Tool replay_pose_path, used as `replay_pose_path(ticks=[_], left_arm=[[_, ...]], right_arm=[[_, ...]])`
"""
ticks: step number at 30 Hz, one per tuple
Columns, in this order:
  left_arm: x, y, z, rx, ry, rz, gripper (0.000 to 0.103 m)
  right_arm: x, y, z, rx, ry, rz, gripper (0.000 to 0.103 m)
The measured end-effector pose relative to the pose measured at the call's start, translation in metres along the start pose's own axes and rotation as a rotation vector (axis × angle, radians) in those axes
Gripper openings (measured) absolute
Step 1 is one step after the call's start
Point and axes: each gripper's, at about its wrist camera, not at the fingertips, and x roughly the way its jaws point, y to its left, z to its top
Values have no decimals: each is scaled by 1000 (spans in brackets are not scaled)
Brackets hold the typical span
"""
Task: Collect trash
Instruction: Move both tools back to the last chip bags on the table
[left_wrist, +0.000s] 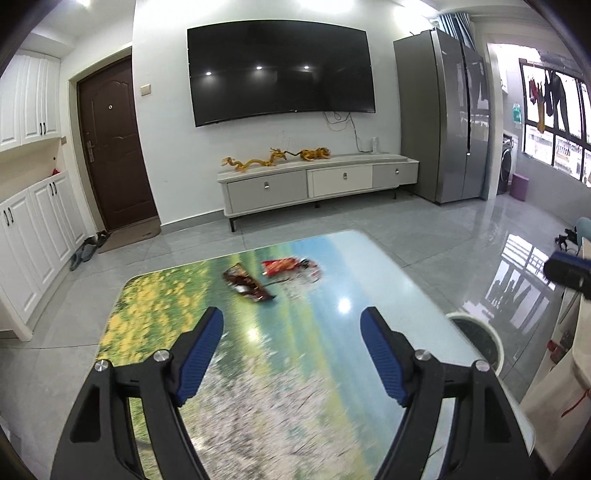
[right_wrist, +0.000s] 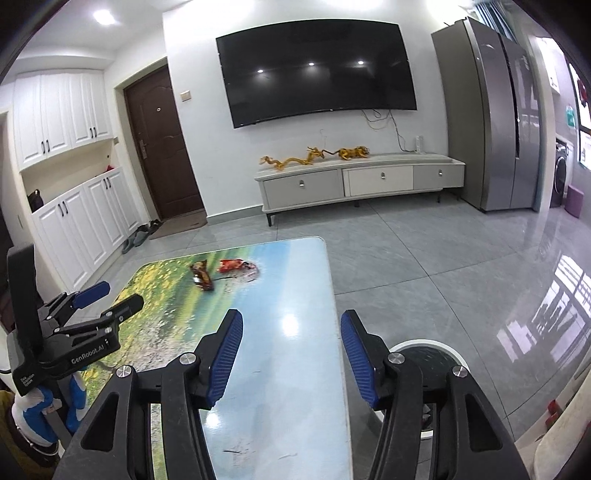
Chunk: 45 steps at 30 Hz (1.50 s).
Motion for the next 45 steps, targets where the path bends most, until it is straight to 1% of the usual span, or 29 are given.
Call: replay_pose_path(ticks=[5, 13, 17, 22, 29, 36, 39, 42, 45], left_arm=[[-8, 18, -12, 1, 15, 33, 76], [-19, 49, -25, -62, 21, 60, 76], [-18, 55, -26, -89, 26, 75, 76], [-15, 54, -22, -96, 10, 112, 76], [0, 56, -23, -130, 27, 139, 76], [23, 56, -32, -115, 99, 155, 76], [33, 66, -38, -129, 122, 155, 76], [44, 84, -43, -149, 144, 165, 76], [56, 100, -44, -155, 160, 172, 76]], right_arm=[[-10, 17, 3, -27, -18, 11, 53], [-15, 25, 3, -44, -32, 22, 54], [-15, 22, 1, -38, -30, 22, 54], [-11, 18, -2, -39, -23, 24, 54], [10, 12, -9, -46, 9, 46, 54], [37, 11, -17, -40, 56, 81, 54], [50, 11, -18, -51, 85, 81, 54], [66, 9, -13, -62, 105, 76, 54], [89, 8, -4, -83, 135, 77, 54]])
